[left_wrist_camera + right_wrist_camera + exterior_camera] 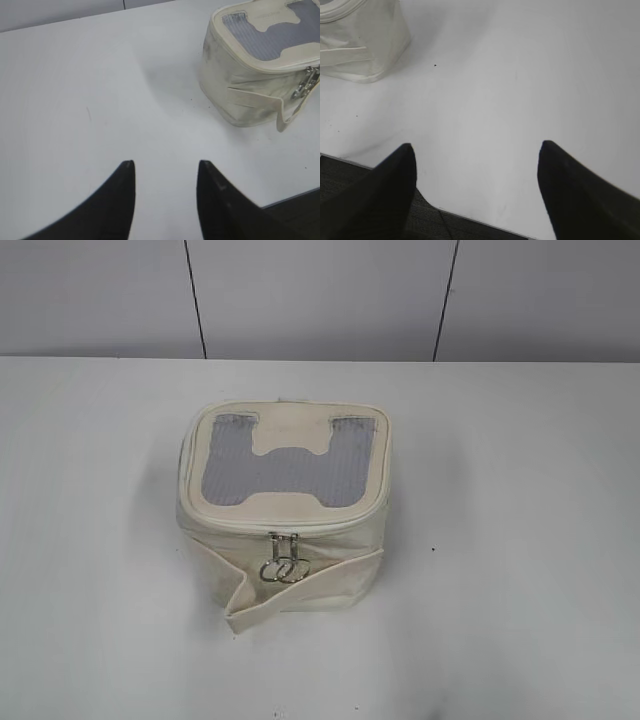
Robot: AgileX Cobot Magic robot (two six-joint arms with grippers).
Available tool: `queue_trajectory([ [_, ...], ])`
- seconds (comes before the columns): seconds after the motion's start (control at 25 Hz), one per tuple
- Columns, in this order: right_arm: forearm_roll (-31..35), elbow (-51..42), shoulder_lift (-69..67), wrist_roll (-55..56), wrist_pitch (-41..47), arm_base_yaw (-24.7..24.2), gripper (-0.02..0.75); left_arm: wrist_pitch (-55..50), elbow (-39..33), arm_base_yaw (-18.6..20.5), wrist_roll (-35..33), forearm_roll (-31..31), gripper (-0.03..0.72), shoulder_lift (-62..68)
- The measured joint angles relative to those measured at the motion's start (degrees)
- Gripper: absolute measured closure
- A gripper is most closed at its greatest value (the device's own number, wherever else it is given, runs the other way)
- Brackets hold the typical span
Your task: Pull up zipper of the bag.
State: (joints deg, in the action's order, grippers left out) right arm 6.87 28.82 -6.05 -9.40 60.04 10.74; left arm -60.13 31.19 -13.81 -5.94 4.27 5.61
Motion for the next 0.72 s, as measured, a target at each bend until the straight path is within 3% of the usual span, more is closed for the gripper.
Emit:
queue_trajectory([
  [0.72,0.1,0.0,0.0,-0.2,0.0,0.0,0.151,0.0,0.0,0.0,0.0,0.0,0.412,0.0],
])
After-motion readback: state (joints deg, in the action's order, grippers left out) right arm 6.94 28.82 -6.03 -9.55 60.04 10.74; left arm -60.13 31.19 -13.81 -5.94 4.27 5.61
